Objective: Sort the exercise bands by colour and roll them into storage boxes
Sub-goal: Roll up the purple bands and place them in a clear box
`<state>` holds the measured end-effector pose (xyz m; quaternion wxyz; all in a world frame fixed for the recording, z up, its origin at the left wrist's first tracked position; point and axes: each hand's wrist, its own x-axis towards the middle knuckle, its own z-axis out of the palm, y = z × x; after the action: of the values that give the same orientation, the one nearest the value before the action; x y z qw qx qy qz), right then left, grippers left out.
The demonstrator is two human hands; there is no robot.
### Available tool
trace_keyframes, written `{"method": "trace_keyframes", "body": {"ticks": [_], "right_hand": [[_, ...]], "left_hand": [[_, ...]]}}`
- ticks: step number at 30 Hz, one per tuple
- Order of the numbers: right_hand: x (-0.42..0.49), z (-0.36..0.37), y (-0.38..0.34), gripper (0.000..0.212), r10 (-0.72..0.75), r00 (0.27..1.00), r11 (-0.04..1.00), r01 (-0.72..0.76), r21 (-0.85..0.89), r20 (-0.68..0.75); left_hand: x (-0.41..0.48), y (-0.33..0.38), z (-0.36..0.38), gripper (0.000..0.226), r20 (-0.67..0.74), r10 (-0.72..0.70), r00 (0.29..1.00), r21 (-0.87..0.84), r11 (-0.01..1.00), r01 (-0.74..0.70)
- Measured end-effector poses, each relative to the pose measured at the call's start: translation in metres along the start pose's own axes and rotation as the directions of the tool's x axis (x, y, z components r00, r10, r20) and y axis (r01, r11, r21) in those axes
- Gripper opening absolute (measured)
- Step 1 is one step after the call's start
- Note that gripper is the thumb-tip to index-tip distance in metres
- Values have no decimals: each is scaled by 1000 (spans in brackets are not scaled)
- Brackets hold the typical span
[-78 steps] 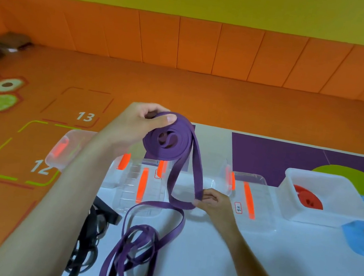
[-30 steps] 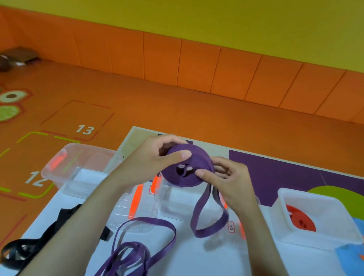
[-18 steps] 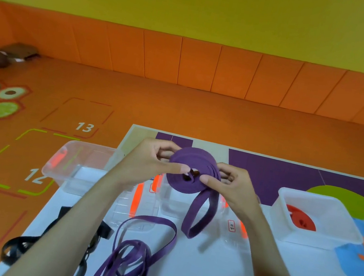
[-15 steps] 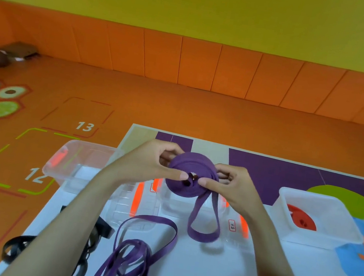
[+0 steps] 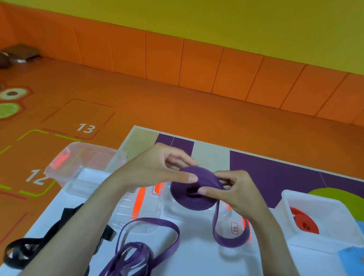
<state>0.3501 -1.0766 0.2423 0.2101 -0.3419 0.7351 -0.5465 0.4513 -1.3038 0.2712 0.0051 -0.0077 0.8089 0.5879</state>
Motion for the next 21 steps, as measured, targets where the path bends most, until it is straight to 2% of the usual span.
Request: {"method": "trace_keyframes", "body": {"ticks": [2, 6, 9, 11, 15, 21], "right_hand": [[1, 3, -1, 11, 7, 1000, 999, -5, -47, 30], [-4, 4, 4, 27, -10, 998, 990, 20, 137, -68], [-7, 2, 10, 25, 9, 996, 988, 4, 152, -88], [-7, 3, 13, 22, 30, 997, 990, -19, 137, -73], [-2, 4, 9, 20, 14, 1000, 998, -13, 62, -26], [1, 6, 1, 21, 6, 1000, 999, -6, 44, 15]], "left_hand": [[1, 3, 0, 21, -25, 14, 1000, 9, 1000, -13], [0, -8, 4, 20, -112, 18, 994, -152, 988, -35], [-5, -21, 10, 19, -126, -3, 992, -199, 980, -23], [-7, -23, 12, 19, -108, -14, 994, -149, 989, -2], [-1, -18, 5, 19, 39, -28, 999, 138, 990, 22], [1, -12, -2, 22, 90, -58, 994, 160, 986, 43]]}}
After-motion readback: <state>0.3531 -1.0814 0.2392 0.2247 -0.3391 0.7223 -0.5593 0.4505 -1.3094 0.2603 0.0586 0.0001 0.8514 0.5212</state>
